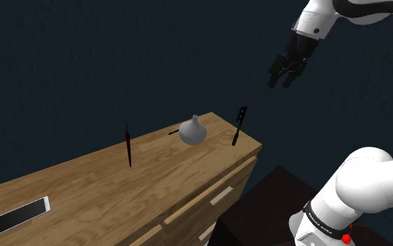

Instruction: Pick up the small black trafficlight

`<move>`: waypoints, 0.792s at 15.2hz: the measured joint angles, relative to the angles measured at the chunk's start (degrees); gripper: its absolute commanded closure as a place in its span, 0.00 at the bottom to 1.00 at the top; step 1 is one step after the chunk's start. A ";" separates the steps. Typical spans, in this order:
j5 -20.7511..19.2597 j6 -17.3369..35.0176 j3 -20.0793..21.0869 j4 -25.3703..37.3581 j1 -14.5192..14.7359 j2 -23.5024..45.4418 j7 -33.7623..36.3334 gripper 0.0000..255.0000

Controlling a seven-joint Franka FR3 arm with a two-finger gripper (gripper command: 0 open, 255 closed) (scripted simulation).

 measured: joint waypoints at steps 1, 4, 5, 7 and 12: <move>0.00 0.00 0.00 0.00 0.00 0.00 0.00 0.00; -1.06 3.32 -0.87 -1.55 -0.77 1.77 -0.85 0.00; -1.52 4.82 -1.25 -2.29 -1.11 2.50 -1.18 0.00; -2.47 8.22 -2.10 -3.07 -1.83 5.07 -1.92 0.00; -4.48 16.69 -3.91 -5.27 -3.52 10.98 -3.14 0.00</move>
